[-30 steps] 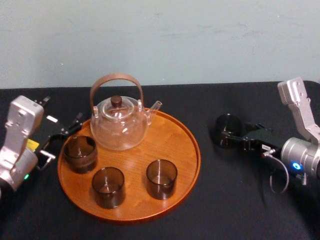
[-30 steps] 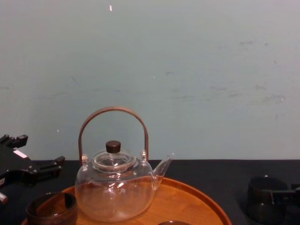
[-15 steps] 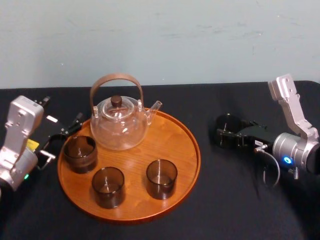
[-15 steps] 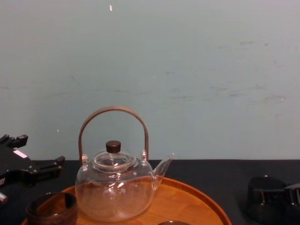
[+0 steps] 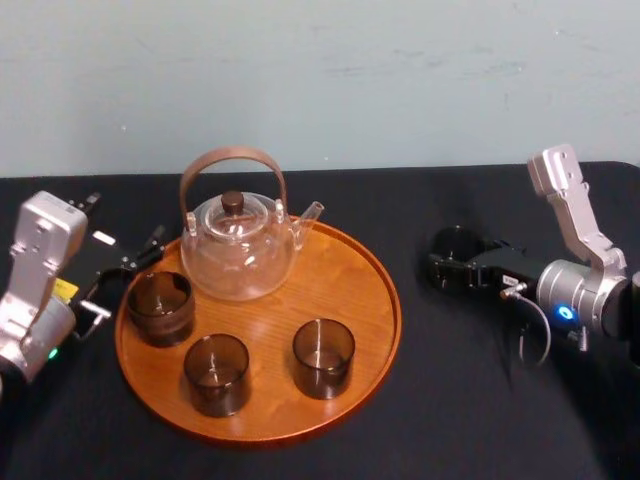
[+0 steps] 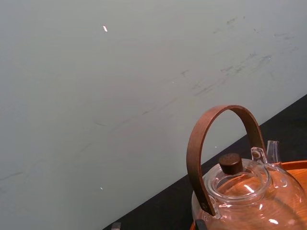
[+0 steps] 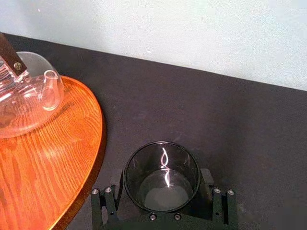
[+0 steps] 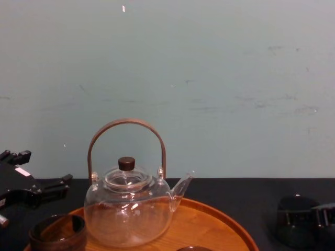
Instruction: Pick up the glass from the table and place it on the tray.
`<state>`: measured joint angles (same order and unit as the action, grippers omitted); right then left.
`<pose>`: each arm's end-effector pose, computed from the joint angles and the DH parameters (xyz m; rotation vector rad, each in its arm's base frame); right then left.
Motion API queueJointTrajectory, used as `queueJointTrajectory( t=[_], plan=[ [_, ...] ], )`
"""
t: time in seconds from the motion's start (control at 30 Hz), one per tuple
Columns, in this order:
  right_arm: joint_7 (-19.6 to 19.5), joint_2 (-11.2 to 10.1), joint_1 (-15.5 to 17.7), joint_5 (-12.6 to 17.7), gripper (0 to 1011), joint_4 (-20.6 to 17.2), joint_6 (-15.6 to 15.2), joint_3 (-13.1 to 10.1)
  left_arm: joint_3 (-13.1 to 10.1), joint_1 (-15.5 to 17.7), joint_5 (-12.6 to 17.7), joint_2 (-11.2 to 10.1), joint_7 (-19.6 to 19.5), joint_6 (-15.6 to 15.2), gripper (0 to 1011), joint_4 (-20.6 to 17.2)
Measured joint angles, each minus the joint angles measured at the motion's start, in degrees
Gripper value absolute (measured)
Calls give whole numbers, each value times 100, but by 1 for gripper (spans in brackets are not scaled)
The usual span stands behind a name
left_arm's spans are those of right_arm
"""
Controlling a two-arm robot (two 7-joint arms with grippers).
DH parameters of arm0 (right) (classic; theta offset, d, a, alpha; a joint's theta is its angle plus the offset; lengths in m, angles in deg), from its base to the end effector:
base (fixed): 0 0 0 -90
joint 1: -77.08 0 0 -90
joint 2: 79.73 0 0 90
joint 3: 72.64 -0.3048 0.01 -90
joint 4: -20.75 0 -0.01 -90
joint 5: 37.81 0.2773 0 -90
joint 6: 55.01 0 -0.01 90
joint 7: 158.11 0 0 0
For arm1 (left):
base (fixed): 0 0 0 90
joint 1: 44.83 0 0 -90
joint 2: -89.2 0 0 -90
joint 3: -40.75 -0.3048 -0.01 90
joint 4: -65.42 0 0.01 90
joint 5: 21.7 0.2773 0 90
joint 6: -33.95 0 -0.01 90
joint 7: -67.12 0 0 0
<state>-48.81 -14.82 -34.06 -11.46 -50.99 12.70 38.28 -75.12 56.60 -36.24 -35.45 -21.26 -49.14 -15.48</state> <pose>0.3900 -0.0814 -0.2905 -0.3683 0.3306 -1.0477 0.3307 0.0994 -0.3082 0.3046 -0.2852 1.2478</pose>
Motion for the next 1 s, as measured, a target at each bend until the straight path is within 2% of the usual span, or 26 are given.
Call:
queueJointTrajectory(
  t=[0.47, 0.63, 1.0],
  plan=[
    [52, 0, -11, -60, 1002, -1, -2, 31, 0, 0, 0, 0, 0, 0, 1001, 0],
    [44, -1, -11, -49, 922, -5, 1, 27, 0, 0, 0, 0, 0, 0, 1001, 0],
    [38, -1, -8, -38, 916, -8, 1, 21, -1, 0, 0, 0, 0, 0, 1001, 0]
  ],
)
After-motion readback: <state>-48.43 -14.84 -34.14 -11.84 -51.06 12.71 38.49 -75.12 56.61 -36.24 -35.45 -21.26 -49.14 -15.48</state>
